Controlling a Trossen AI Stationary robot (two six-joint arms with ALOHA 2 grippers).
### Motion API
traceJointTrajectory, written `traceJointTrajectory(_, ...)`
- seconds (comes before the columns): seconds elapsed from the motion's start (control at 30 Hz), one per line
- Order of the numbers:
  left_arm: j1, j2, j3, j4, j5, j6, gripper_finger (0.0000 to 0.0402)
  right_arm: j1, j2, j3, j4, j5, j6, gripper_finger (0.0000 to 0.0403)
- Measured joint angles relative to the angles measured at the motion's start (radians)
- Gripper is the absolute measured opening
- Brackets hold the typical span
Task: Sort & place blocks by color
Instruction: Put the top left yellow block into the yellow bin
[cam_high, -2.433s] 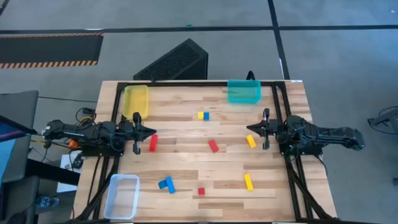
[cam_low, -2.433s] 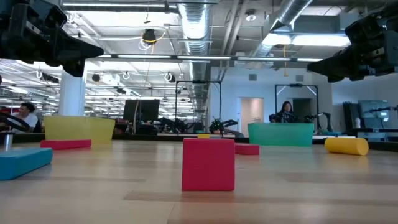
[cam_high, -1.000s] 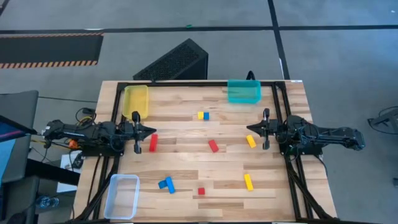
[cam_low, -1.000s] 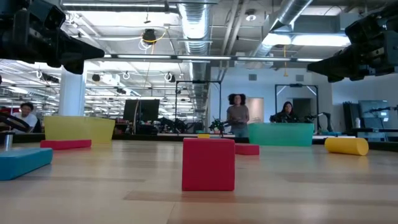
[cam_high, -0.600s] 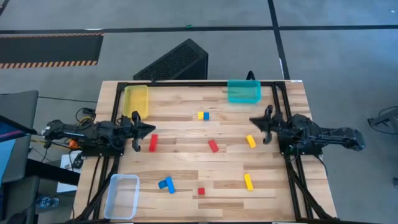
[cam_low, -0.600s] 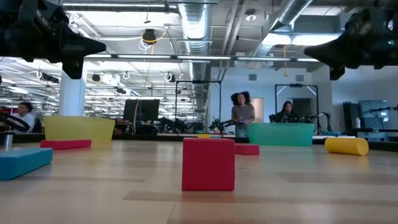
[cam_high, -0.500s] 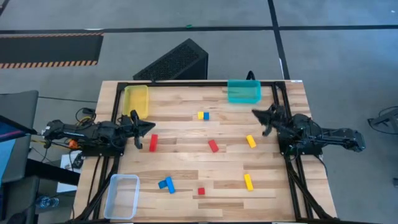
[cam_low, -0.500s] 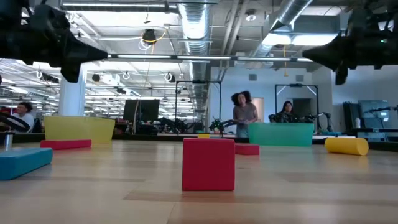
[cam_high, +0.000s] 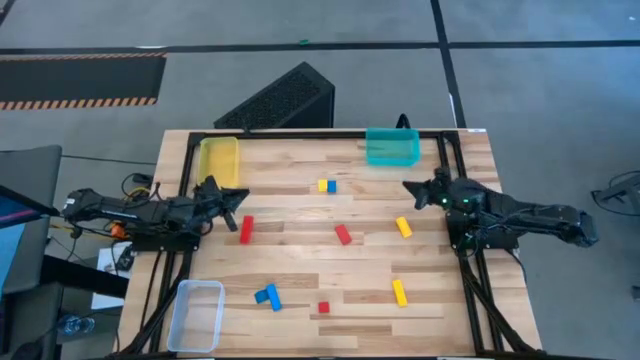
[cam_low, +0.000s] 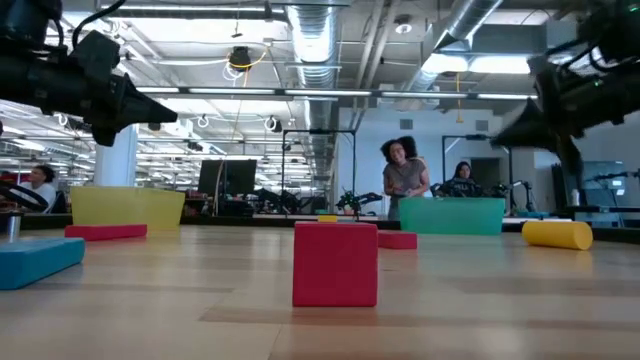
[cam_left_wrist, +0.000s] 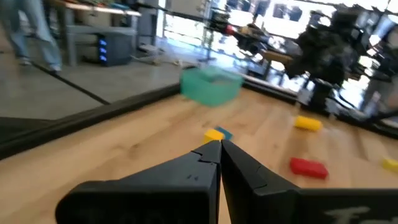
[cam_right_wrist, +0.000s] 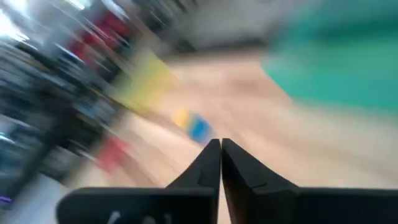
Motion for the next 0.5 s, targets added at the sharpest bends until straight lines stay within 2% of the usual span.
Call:
traceJointTrajectory(0.1,0.000,0.048,0.000,0.000,0.016,-0.031,0.0008,0.001,0.090,0.093,-0.128,-0.034,0.039,0.0075)
traceJointTrajectory(0.23,0.000,0.127,-0.001,0.002,-0.007,-0.085,0.0037,0.009,0.214,0.183,-0.256,-0.052,0.077,0.0120)
traceJointTrajectory(0.43,0.000,0.232,-0.002,0.006,-0.238,-0.158,0.0085,0.027,0.388,0.245,-0.331,-0.051,0.134,0.0179)
traceJointTrajectory(0.5,0.000,0.257,-0.002,0.049,-0.281,-0.154,0.0097,0.035,0.448,0.251,-0.320,-0.045,0.125,0.0192)
